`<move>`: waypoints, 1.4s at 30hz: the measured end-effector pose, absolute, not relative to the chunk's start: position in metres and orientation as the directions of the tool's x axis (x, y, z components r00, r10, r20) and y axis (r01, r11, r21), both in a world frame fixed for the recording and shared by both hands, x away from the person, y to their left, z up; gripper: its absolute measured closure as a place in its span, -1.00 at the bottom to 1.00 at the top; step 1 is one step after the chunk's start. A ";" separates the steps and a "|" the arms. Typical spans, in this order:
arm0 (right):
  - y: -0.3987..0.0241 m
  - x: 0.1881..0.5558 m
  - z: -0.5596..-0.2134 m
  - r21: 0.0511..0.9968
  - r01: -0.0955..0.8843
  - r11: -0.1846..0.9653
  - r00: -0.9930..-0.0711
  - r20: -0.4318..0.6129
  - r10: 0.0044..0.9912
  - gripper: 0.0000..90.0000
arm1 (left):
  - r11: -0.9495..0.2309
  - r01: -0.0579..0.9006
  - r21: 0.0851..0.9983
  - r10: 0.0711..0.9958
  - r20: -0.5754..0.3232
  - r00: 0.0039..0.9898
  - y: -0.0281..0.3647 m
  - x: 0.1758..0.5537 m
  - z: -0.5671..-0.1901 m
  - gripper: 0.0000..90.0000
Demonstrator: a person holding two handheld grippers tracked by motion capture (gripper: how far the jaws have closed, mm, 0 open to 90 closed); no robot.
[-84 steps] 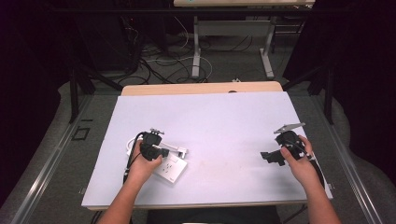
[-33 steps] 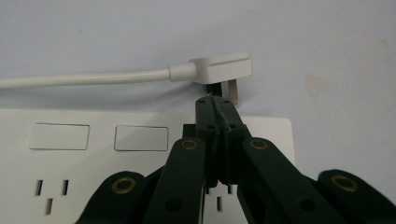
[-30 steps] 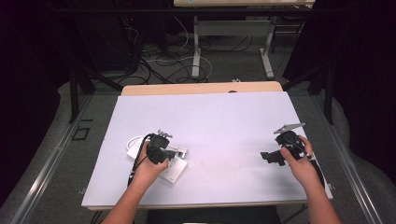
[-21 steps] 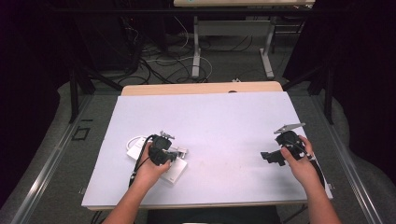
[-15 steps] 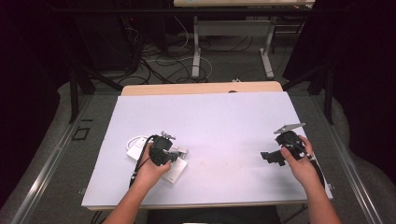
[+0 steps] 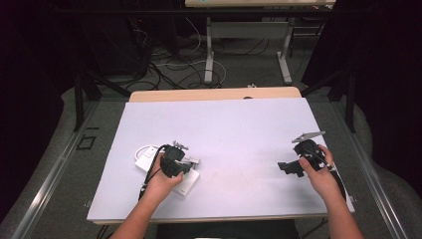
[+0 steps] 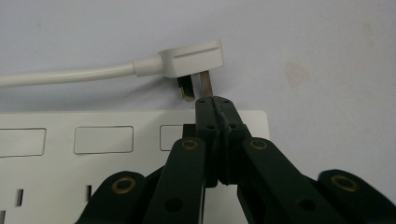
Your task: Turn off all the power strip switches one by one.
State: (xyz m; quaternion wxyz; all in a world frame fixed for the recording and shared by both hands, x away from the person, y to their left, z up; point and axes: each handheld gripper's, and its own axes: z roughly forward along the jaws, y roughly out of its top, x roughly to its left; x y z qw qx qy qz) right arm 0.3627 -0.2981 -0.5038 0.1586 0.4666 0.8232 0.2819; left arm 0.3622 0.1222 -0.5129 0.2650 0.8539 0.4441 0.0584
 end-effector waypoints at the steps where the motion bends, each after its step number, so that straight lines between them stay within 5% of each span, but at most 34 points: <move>1: -0.298 0.363 -0.504 0.613 0.678 0.406 -0.514 0.002 0.858 -0.99 | -0.461 0.732 0.502 0.791 -0.141 0.595 0.122 0.362 -0.513 1.00; 42: -0.299 0.363 -0.504 0.611 0.680 0.405 -0.515 0.005 0.857 -0.99 | -0.463 0.730 0.503 0.792 -0.135 0.595 0.121 0.361 -0.513 1.00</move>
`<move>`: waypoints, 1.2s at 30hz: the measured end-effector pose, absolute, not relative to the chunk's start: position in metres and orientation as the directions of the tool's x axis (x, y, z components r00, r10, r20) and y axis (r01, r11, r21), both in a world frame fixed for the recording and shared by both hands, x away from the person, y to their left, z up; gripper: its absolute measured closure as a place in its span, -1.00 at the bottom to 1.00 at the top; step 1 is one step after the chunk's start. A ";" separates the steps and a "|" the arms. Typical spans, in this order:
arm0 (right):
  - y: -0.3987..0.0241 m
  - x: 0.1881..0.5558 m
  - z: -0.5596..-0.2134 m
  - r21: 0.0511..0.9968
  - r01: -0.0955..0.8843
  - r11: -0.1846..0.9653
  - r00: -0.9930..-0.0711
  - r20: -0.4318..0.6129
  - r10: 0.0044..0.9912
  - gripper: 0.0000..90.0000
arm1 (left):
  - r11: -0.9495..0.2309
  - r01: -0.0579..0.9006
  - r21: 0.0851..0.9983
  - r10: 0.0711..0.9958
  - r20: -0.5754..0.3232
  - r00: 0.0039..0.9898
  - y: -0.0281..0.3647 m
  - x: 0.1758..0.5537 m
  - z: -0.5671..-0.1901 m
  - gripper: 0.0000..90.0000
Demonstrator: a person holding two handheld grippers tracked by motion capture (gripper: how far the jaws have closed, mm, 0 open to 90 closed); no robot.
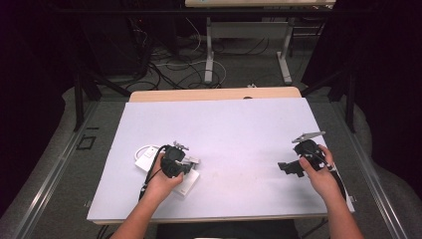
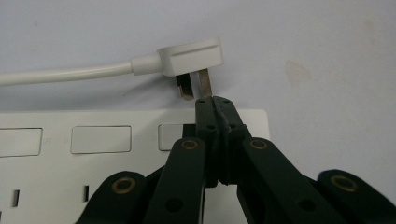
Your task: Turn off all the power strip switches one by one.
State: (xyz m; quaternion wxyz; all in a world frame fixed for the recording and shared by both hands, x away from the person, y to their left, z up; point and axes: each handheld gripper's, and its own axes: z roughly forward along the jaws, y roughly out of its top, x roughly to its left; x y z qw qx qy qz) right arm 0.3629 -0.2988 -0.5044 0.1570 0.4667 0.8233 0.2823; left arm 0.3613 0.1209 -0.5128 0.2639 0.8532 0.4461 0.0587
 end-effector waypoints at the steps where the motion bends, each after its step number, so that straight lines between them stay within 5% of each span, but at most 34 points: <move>1: -0.299 0.363 -0.504 0.610 0.680 0.406 -0.516 0.006 0.856 -0.99 | -0.457 0.727 0.512 0.794 -0.134 0.593 0.121 0.361 -0.512 1.00; 12: -0.299 0.362 -0.504 0.612 0.681 0.403 -0.514 0.006 0.858 -0.99 | -0.442 0.729 0.523 0.793 -0.153 0.590 0.128 0.362 -0.504 1.00; 36: -0.302 0.361 -0.503 0.616 0.680 0.399 -0.510 0.006 0.860 -0.99 | -0.333 0.757 0.562 0.843 -0.182 0.506 0.161 0.362 -0.481 0.55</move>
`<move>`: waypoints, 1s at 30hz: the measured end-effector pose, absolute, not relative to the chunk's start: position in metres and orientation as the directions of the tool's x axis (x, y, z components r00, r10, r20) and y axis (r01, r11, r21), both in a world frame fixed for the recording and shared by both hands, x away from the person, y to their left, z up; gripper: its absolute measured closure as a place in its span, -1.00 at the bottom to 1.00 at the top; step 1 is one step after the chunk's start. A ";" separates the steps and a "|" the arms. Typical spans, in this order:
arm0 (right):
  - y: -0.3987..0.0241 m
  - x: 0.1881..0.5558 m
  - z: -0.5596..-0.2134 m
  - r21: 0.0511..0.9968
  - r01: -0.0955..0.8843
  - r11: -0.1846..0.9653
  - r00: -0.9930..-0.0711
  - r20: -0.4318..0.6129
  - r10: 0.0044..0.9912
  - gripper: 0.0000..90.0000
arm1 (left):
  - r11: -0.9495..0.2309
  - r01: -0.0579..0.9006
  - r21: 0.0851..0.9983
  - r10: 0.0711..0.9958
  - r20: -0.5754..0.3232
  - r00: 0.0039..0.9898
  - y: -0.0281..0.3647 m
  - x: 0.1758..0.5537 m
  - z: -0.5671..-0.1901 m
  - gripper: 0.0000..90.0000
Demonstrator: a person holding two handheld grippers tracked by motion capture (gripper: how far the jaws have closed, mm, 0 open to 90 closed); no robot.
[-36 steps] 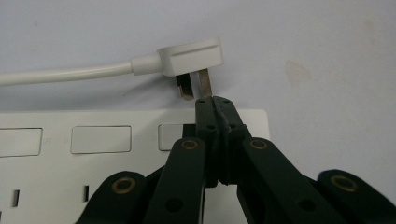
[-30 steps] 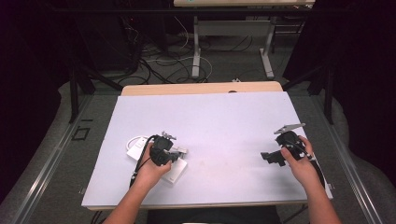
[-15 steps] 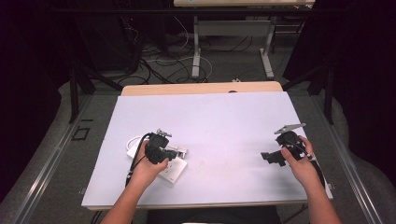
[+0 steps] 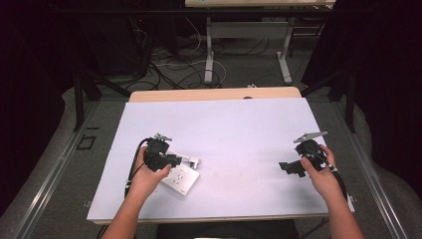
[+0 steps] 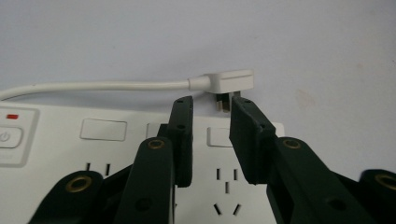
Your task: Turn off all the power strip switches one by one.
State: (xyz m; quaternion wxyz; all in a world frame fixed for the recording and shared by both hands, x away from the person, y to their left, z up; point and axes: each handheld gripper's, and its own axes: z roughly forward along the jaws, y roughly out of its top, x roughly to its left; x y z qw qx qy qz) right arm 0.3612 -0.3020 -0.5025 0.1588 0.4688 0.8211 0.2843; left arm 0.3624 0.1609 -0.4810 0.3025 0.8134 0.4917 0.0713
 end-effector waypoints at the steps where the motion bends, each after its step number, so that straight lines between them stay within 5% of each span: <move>1: -0.302 0.361 -0.502 0.617 0.679 0.397 -0.508 0.005 0.861 -0.99 | -0.333 0.754 0.566 0.843 -0.179 0.507 0.164 0.363 -0.480 0.52; 23: -0.305 0.361 -0.502 0.621 0.680 0.389 -0.497 0.001 0.868 -0.99 | -0.247 0.728 0.639 0.890 -0.147 0.431 0.210 0.372 -0.480 -0.37; 30: -0.306 0.361 -0.502 0.619 0.683 0.387 -0.498 0.007 0.867 -0.99 | -0.206 0.745 0.635 0.920 -0.133 0.367 0.232 0.377 -0.487 -0.39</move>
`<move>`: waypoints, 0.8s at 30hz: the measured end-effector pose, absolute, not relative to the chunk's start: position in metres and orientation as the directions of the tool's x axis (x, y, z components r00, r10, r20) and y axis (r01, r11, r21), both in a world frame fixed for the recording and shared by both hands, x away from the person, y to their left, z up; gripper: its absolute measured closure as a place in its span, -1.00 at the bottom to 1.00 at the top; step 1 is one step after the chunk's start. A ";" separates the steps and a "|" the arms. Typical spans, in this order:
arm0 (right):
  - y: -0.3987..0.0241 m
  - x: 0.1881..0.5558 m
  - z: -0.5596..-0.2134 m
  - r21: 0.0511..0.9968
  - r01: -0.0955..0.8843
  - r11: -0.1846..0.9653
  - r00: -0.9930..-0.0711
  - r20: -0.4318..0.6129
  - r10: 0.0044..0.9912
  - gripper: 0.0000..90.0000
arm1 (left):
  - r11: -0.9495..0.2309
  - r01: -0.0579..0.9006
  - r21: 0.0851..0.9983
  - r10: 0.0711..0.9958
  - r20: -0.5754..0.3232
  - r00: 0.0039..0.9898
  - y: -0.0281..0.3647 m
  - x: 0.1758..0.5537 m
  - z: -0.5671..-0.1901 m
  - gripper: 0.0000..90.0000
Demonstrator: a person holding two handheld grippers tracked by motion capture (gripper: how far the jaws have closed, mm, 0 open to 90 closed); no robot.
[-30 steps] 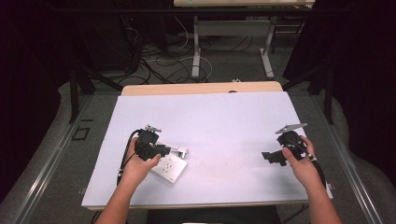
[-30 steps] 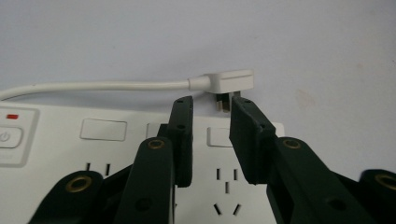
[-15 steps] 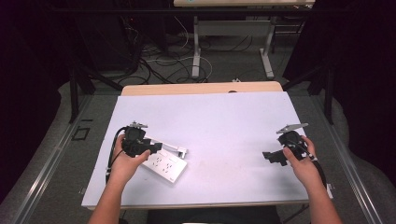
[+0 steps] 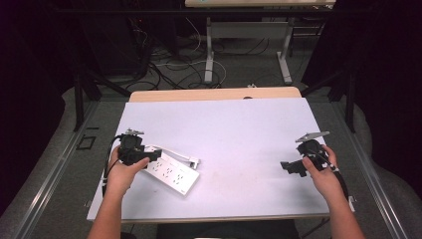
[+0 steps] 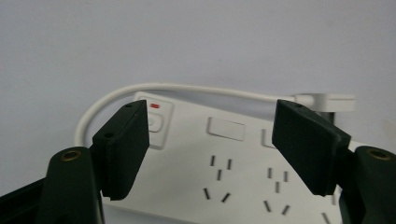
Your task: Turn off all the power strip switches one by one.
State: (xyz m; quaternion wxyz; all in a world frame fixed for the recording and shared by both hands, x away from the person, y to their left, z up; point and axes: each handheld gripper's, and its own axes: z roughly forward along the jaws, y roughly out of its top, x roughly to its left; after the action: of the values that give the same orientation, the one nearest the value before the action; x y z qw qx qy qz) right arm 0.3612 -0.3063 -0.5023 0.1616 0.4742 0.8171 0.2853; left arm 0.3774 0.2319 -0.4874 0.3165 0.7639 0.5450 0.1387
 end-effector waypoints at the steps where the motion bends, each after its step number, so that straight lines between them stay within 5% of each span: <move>1: -0.306 0.361 -0.503 0.621 0.681 0.387 -0.496 0.004 0.868 -0.99 | -0.202 0.745 0.636 0.924 -0.129 0.360 0.235 0.378 -0.488 -0.40; 13: -0.309 0.362 -0.505 0.625 0.682 0.381 -0.491 0.005 0.871 -0.99 | -0.144 0.723 0.676 0.941 -0.133 0.312 0.269 0.382 -0.497 -0.43; 24: -0.312 0.364 -0.509 0.627 0.691 0.361 -0.471 0.010 0.882 -0.99 | -0.057 0.728 0.683 0.948 -0.191 0.254 0.283 0.387 -0.511 -0.82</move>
State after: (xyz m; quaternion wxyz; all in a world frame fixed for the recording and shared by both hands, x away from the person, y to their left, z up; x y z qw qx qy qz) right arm 0.3641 -0.3122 -0.5087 0.1668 0.4867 0.8078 0.2875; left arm 0.3870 0.2831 -0.5111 0.3506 0.7099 0.5903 0.1572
